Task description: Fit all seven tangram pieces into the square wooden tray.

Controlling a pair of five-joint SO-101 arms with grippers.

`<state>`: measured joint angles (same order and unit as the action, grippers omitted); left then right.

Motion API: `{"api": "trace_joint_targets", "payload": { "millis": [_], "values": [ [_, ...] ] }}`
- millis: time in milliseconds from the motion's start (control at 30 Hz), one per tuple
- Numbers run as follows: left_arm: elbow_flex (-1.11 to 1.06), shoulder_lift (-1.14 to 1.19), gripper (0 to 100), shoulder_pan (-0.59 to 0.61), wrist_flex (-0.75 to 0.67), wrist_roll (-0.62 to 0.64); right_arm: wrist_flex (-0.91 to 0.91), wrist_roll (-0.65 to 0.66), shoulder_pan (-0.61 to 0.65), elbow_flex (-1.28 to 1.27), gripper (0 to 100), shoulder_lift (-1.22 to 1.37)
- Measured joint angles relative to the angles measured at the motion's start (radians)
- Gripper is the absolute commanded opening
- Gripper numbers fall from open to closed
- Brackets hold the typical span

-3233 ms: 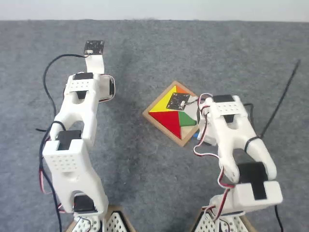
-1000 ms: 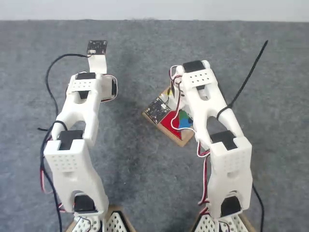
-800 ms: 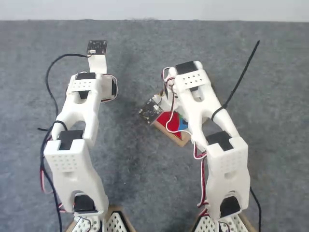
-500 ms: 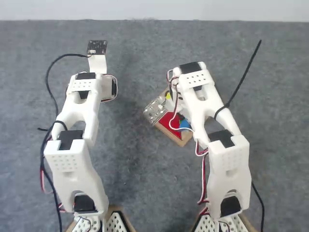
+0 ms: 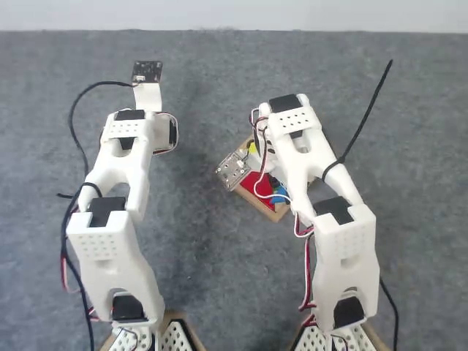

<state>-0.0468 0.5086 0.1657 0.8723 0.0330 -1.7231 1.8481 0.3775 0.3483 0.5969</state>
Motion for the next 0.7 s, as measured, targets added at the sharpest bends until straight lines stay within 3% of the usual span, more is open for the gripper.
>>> {"api": "trace_joint_targets", "payload": {
  "millis": [300, 433, 567, 700],
  "values": [
    [0.000, 0.000, 9, 0.000, 0.000, 0.000, 0.000, -0.336, -0.064, 0.034, 19.7, -0.175],
    [0.000, 0.000, 9, 0.000, 0.000, 0.000, 0.012, -0.477, -0.060, -0.084, 19.7, -0.339],
    [0.000, 0.000, 9, 0.000, 0.000, 0.000, 0.212, -0.651, -0.060, -0.384, 19.7, -0.543],
    [0.000, 0.000, 9, 0.000, 0.000, 0.000, 0.516, -0.924, -0.048, -0.741, 20.1, -0.772]
  ]
}}
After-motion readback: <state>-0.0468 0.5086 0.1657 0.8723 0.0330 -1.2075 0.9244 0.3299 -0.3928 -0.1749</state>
